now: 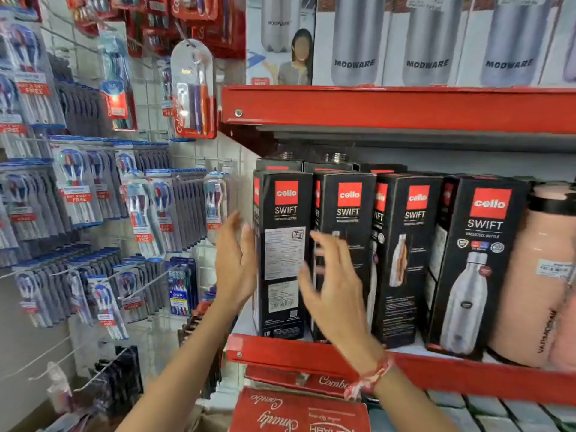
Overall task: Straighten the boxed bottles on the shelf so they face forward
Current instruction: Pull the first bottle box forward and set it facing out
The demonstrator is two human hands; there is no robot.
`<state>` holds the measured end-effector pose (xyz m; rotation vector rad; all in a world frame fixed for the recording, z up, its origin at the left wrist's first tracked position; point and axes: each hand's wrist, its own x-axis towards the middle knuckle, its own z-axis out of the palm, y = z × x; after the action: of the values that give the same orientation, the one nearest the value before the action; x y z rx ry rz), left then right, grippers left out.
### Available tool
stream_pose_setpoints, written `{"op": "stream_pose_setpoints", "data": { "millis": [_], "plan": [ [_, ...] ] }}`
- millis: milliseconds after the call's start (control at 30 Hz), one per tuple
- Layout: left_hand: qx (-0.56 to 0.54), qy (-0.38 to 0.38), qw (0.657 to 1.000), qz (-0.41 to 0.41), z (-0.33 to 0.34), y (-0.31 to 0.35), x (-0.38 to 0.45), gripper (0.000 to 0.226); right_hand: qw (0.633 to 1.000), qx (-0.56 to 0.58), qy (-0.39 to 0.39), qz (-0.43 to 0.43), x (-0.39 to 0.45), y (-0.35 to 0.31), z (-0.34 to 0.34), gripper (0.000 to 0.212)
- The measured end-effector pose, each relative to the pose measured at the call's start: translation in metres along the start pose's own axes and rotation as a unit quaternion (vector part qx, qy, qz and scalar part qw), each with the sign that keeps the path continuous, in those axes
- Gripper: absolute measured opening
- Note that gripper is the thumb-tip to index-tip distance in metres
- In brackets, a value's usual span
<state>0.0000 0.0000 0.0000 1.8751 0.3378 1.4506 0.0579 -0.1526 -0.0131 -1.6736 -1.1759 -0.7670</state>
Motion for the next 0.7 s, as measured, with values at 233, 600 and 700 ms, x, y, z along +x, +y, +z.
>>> {"op": "stream_pose_setpoints", "data": {
  "millis": [233,600,700],
  "plan": [
    [-0.123,-0.203,0.931,-0.278,0.008,-0.073,-0.007,0.078,0.952,-0.066,-0.181,0.239,-0.046,-0.014,0.077,0.103],
    [-0.154,-0.238,0.95,-0.134,-0.053,-0.009,0.001,0.049,0.955,0.083,-0.206,0.197,-0.006,-0.022,0.033,0.105],
    [-0.143,-0.251,0.952,-0.097,-0.063,-0.007,-0.008,0.075,0.932,0.15,-0.272,0.185,0.004,-0.018,0.01,0.104]
  ]
}}
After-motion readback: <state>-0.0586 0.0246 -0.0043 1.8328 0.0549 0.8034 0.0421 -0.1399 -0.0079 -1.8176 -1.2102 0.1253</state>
